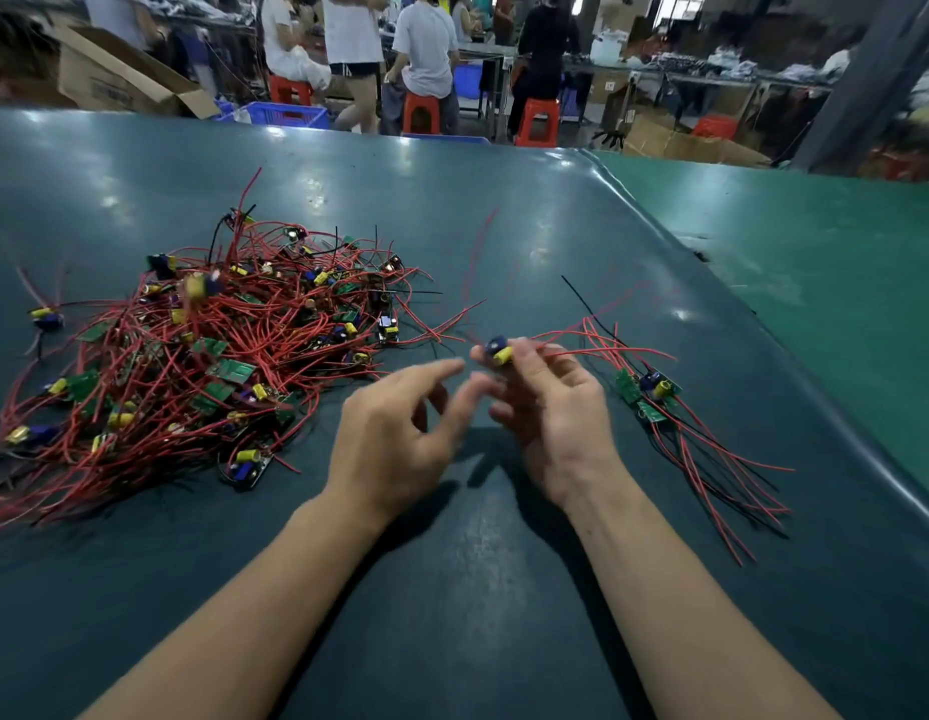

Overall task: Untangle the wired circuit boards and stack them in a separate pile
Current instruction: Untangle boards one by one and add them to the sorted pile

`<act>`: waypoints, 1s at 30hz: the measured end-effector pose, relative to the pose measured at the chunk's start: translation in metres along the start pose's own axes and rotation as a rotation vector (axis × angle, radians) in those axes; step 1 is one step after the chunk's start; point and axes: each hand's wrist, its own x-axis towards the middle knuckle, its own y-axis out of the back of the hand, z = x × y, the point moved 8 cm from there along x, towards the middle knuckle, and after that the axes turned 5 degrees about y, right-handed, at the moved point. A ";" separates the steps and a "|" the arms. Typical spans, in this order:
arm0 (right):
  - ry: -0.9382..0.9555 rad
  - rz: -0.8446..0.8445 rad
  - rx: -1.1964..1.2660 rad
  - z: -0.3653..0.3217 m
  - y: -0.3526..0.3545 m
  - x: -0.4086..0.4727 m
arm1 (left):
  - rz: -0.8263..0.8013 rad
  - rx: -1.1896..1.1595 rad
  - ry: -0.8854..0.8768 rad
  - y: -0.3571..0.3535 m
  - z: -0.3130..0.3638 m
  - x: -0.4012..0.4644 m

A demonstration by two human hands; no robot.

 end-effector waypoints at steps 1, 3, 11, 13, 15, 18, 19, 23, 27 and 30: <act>0.014 -0.008 -0.083 0.002 -0.002 -0.002 | -0.026 -0.089 0.106 -0.003 -0.011 0.003; 0.060 -0.038 -0.238 0.004 -0.005 -0.005 | -0.043 -0.271 0.235 -0.004 -0.025 0.008; 0.474 -0.325 -0.728 -0.005 -0.035 -0.020 | 0.026 -1.046 0.793 -0.019 -0.067 0.003; 0.450 -0.351 -0.853 -0.004 -0.034 -0.019 | -0.010 -1.103 0.842 -0.023 -0.067 0.003; 0.341 -0.216 -0.697 -0.009 -0.018 -0.010 | -0.059 -1.032 0.822 -0.023 -0.065 0.002; 0.062 -0.149 -0.413 0.000 -0.005 -0.005 | -0.324 -0.898 0.698 -0.029 -0.047 -0.001; -0.023 -0.199 -0.404 0.007 -0.007 -0.007 | -0.418 -0.872 0.674 -0.033 -0.041 -0.003; -0.156 -0.377 -0.395 0.016 -0.013 -0.014 | -0.646 -0.686 0.541 -0.037 -0.028 -0.008; -0.112 -0.291 -0.384 0.012 -0.010 -0.010 | -0.700 -0.649 0.496 -0.042 -0.026 -0.013; -0.067 -0.096 -0.277 0.008 -0.002 -0.003 | -0.649 -0.660 0.507 -0.040 -0.026 -0.010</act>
